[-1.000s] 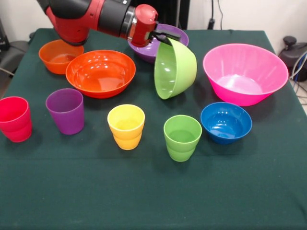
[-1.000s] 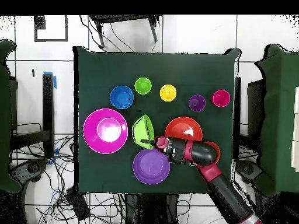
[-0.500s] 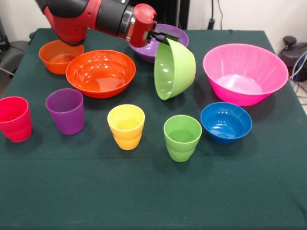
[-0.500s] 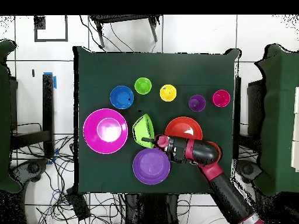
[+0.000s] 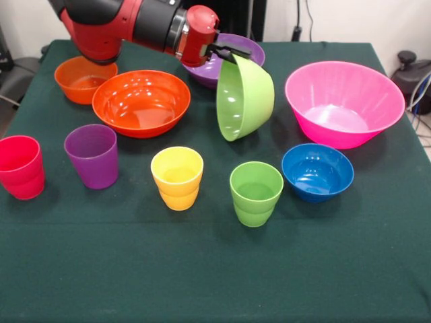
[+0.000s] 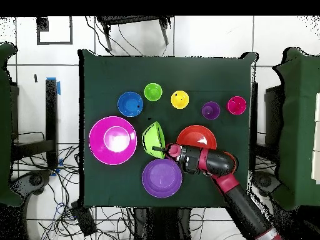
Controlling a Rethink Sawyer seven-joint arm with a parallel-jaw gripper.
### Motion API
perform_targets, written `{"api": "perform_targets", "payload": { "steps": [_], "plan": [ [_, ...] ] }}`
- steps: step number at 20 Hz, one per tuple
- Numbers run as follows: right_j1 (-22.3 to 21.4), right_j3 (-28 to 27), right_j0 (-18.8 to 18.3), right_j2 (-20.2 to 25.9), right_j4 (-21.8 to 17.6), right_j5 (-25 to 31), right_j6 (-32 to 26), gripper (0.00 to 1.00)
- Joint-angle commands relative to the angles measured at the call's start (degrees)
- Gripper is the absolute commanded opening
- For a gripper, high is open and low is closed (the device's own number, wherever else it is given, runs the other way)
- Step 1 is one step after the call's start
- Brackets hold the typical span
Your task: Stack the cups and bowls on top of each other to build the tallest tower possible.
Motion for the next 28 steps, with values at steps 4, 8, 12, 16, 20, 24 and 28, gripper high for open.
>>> {"api": "perform_targets", "payload": {
  "steps": [4, 8, 12, 16, 20, 24, 28],
  "plan": [
    [1.0, -18.8, 1.7, -6.2, -3.0, 1.0, -12.4, 0.0],
    [1.3, -19.8, 1.5, -6.2, -2.9, 2.4, -13.2, 0.0],
    [1.5, -20.2, 0.9, -5.9, -3.3, 2.9, -13.4, 0.0],
    [1.9, -21.2, 0.8, -5.6, -3.2, 4.2, -14.0, 0.0],
    [2.0, -21.9, 0.7, -5.7, -2.5, 6.2, -14.2, 0.0],
    [2.6, -23.2, 0.7, -5.4, -2.2, 8.5, -15.2, 0.0],
    [2.9, -24.1, 0.5, -5.1, -2.3, 11.0, -17.0, 0.0]
  ]
}}
